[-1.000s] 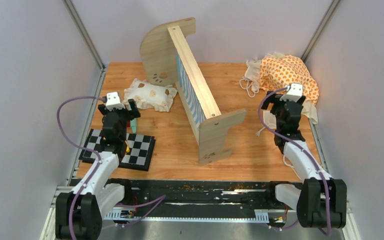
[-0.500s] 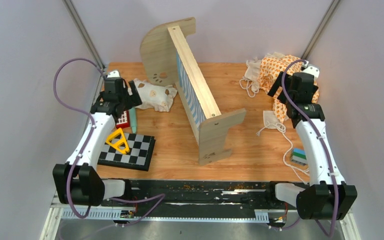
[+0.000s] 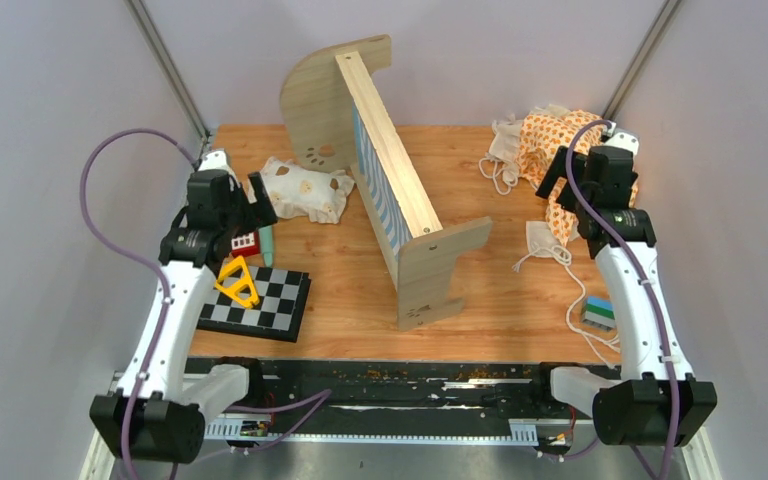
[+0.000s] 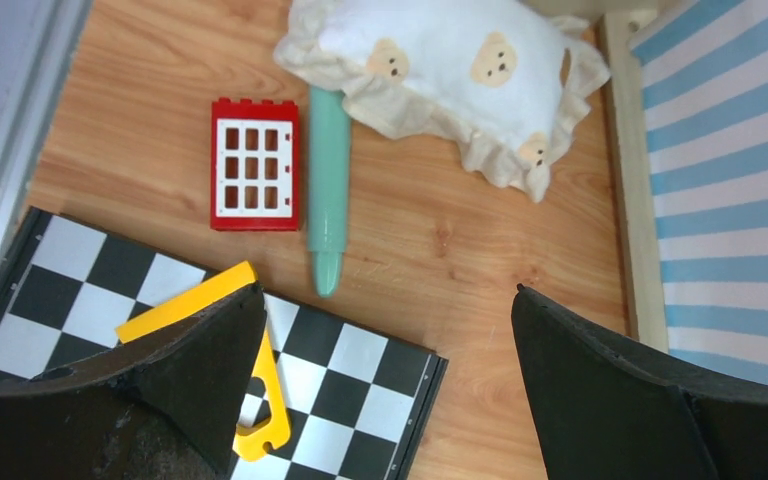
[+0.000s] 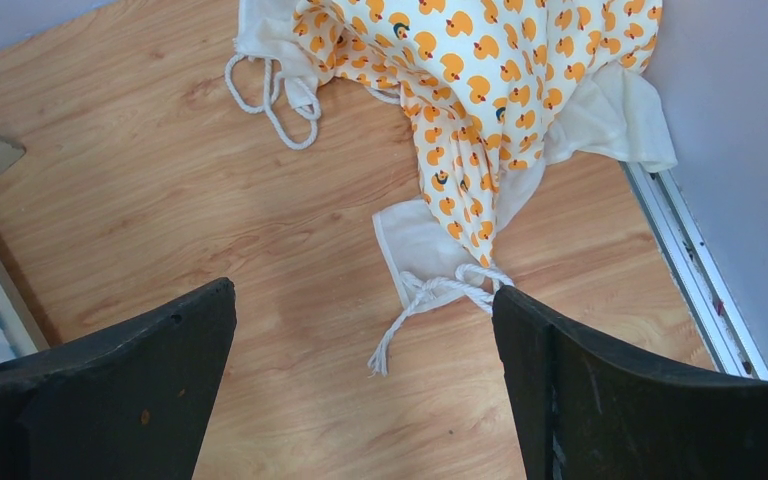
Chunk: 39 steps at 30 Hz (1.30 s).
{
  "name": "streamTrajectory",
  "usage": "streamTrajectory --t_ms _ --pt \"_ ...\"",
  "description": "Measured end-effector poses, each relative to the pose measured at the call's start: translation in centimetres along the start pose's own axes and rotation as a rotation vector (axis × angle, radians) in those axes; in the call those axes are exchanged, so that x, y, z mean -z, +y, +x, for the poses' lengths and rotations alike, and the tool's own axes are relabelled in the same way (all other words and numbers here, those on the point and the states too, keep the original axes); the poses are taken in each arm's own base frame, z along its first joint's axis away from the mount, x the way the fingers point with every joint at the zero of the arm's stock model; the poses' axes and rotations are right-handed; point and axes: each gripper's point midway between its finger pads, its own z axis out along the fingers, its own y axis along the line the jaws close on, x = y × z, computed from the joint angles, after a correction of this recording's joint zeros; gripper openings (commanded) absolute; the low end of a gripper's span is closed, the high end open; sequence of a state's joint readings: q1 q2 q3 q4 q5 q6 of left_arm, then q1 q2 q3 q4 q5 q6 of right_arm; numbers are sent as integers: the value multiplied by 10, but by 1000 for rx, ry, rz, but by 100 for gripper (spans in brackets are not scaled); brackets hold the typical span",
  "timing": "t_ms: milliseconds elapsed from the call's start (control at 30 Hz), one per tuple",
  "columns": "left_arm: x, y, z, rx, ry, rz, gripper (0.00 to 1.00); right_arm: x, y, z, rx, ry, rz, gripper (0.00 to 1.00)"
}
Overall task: Set up the pet bed
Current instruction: Adjust the bed frame at the center of the board.
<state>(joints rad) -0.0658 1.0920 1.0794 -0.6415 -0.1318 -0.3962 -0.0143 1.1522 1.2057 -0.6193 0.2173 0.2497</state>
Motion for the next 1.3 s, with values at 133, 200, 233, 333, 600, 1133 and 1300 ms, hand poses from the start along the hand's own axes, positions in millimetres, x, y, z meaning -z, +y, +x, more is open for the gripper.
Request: streamTrajectory --t_ms 133,200,233,333,600,1133,1300 --pt "28 3 -10 -20 -100 26 100 5 2 -3 4 13 -11 98" --pt "35 7 -10 -34 -124 20 100 9 8 -11 12 13 -40 97" --pt "37 9 -10 -42 -127 15 100 11 11 -15 16 11 -54 96" --pt "38 13 -4 -72 -111 2 100 15 23 -28 15 0 -106 96" --pt "31 24 33 -124 -21 -9 100 35 115 -56 156 -21 -251 96" --pt "43 17 37 -137 -28 55 100 130 261 -108 310 -225 -581 97" --pt "40 16 41 -139 -9 62 100 173 330 -89 441 -248 -736 100"
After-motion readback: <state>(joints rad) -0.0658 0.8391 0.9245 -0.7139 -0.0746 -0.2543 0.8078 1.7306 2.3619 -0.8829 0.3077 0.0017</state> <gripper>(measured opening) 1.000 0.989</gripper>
